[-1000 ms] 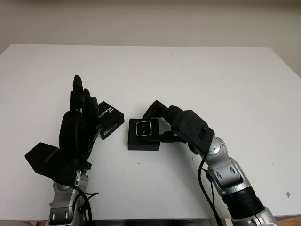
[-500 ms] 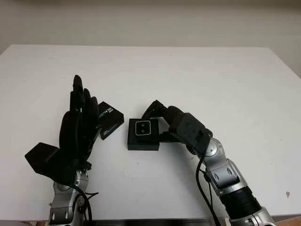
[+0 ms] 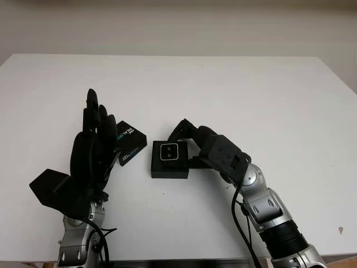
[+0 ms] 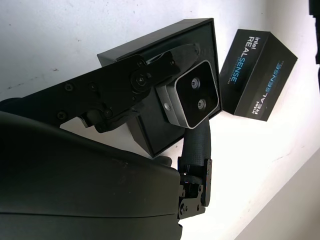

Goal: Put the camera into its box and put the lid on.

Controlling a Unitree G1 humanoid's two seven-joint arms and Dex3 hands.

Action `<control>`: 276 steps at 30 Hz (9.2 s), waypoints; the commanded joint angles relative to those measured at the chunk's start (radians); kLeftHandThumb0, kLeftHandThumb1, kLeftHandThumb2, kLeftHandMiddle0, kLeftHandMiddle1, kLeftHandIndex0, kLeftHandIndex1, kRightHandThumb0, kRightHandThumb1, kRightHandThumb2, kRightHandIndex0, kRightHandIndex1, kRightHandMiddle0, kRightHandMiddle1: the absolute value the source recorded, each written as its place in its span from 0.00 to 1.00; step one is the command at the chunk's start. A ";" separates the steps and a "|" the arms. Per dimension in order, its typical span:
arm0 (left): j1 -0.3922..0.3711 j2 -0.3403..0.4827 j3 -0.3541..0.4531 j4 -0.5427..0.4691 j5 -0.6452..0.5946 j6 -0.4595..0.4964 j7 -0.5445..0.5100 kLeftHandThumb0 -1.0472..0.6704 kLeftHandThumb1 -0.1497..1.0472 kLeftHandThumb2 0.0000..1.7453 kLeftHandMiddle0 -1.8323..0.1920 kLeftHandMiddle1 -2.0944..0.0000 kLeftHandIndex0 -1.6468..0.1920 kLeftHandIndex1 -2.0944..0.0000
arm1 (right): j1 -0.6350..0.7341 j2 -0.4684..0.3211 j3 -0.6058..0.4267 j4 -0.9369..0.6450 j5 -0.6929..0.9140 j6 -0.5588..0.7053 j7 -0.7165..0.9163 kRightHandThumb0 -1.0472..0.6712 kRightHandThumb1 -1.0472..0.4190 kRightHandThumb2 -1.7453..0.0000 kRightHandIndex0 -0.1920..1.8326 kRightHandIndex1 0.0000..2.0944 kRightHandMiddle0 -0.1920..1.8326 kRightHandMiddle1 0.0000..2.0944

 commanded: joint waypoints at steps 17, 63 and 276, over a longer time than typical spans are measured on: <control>0.008 0.008 0.004 -0.015 0.005 -0.004 -0.008 0.23 1.00 0.31 0.98 0.97 0.98 0.98 | 0.047 -0.110 0.053 -0.006 -0.101 -0.217 0.017 0.29 0.06 0.97 0.01 0.02 0.08 0.16; -0.088 0.091 0.060 0.074 0.244 -0.049 0.160 0.31 1.00 0.17 0.81 0.94 0.85 0.93 | -0.107 -0.028 -0.218 -0.011 0.227 -0.165 -0.014 0.21 0.00 0.91 0.07 0.02 0.08 0.04; -0.593 0.542 -0.359 -0.028 0.471 0.233 -0.674 0.58 0.92 0.03 0.76 0.18 0.75 0.18 | -0.104 0.080 -0.390 -0.179 0.514 0.091 -0.196 0.30 0.00 0.83 0.08 0.03 0.01 0.23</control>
